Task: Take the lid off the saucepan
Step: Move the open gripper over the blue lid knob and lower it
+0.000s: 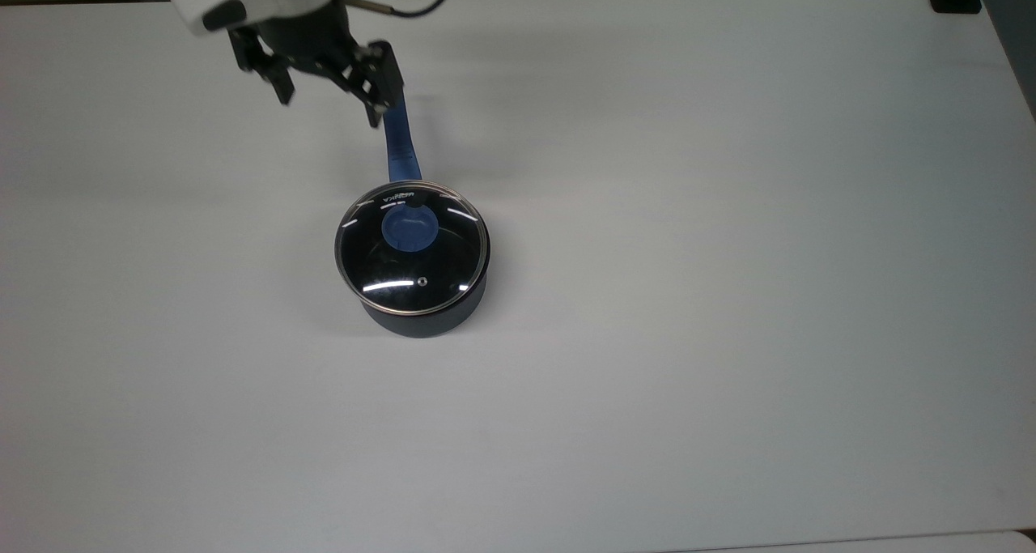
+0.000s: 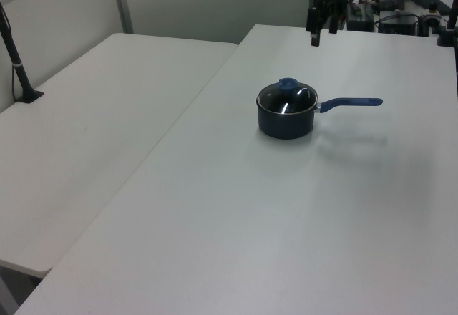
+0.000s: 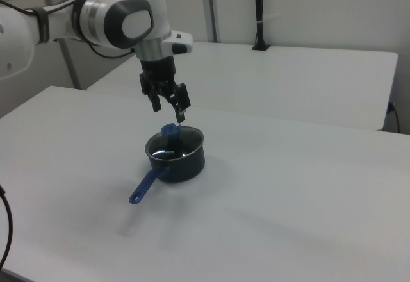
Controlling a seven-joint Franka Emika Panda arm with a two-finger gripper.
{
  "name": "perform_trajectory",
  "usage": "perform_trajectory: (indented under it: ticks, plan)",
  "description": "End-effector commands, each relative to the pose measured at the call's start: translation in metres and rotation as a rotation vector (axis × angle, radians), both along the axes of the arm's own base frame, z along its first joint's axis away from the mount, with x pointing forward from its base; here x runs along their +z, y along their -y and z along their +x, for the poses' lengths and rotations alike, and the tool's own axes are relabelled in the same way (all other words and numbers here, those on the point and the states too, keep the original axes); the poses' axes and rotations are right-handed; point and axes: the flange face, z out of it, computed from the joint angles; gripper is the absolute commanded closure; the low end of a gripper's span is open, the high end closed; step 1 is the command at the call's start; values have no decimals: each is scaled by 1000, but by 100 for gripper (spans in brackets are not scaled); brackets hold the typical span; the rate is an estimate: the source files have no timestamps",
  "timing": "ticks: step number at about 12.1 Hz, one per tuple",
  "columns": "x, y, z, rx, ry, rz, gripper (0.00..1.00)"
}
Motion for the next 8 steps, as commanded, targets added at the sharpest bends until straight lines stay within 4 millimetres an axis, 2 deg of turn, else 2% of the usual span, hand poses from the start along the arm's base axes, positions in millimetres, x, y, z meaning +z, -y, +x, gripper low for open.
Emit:
perform_trajectory:
  ticks: [1, 2, 3, 5, 8]
  plan:
    - [-25, -25, 22, -11, 24, 14, 0]
    - [-34, -40, 30, -33, 27, 7, 0]
    - [-40, -46, 39, -84, 30, -1, 0]
    - [-58, -49, 49, -85, 17, -16, 0]
    - [-70, -50, 58, -78, 46, -27, 0]
